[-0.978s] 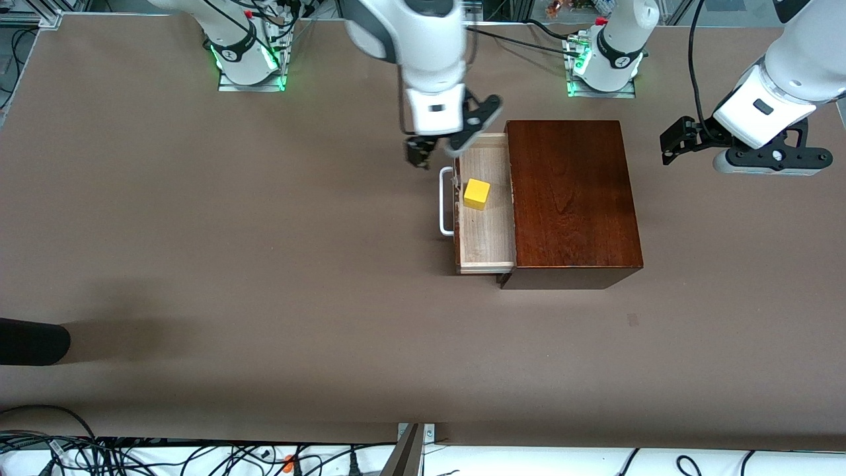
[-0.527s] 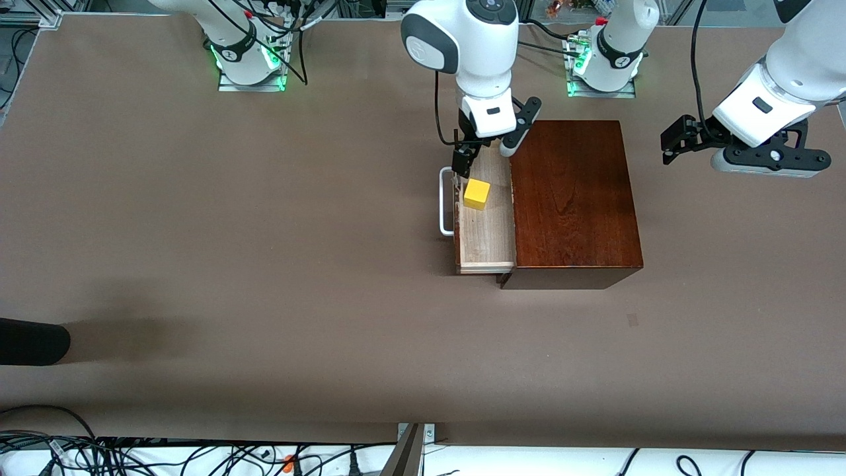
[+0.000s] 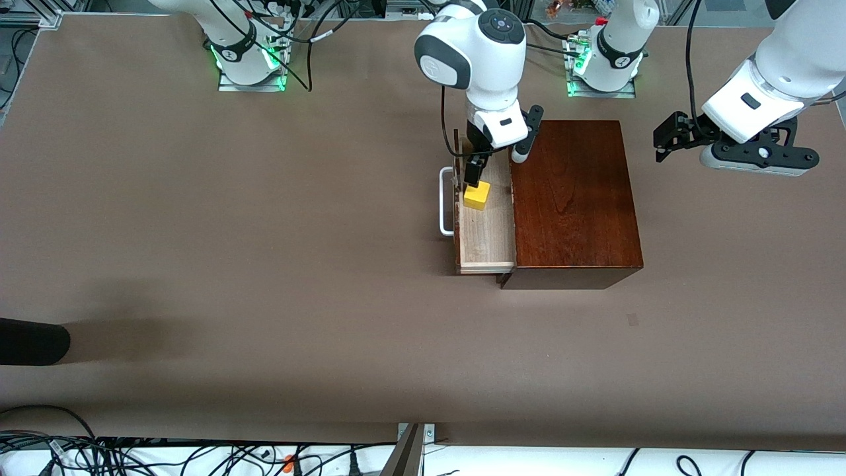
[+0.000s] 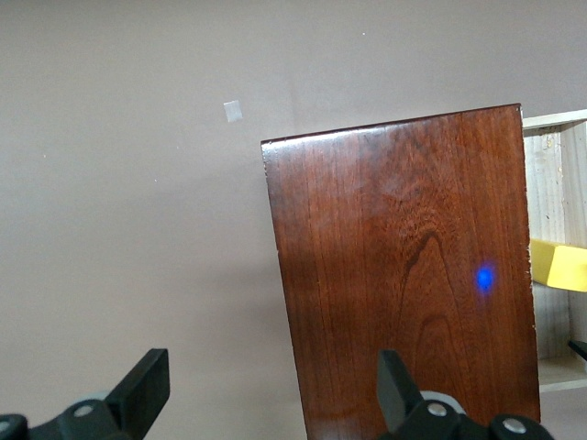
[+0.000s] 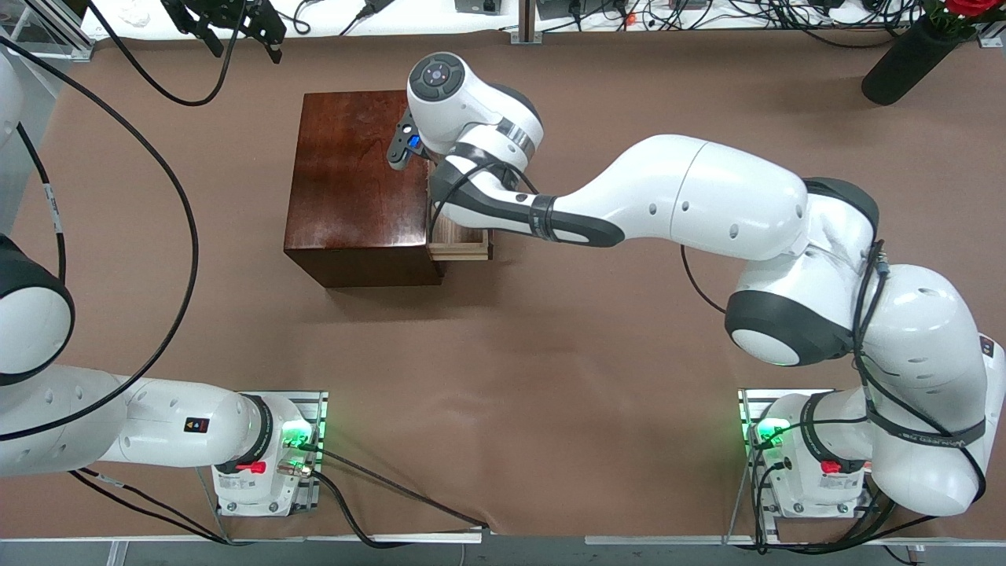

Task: Open drawer, take yellow block, close drawer
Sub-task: 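Lower the right gripper over the yellow cube in the drawer, then close the right gripper on the yellow cube and lift it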

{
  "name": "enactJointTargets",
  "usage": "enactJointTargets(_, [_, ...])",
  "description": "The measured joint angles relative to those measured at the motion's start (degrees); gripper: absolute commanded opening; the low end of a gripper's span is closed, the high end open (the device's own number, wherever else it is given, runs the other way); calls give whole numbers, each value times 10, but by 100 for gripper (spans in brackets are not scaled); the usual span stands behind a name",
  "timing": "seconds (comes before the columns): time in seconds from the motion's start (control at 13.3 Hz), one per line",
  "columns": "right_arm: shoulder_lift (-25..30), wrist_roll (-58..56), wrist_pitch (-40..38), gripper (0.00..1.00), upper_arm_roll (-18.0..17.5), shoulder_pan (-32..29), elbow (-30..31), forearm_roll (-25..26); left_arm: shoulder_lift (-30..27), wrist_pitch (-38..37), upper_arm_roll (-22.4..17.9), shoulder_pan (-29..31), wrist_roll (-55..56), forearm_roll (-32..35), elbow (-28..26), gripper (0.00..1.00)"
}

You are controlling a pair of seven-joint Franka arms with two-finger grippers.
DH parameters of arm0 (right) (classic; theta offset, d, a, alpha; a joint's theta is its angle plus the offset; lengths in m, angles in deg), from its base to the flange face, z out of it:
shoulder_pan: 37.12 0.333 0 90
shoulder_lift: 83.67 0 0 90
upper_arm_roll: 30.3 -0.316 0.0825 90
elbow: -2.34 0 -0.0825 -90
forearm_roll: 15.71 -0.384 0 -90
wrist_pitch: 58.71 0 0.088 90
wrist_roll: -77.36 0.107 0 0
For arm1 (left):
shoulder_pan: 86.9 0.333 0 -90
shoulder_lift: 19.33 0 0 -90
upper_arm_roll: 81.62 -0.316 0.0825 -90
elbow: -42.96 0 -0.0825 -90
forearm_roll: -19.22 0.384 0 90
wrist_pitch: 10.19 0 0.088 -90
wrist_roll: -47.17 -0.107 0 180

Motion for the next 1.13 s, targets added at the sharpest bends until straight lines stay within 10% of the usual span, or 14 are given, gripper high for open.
enactJointTargets(0.9, [-40,-32,56,100,12,-8,0,0,-4,-1,8,-1,-1,0,1,100])
enactJointTargets(1.13, [-44,-32,59,66,12,-8,0,0,-4,-2,11,-1,-1,0,2,100])
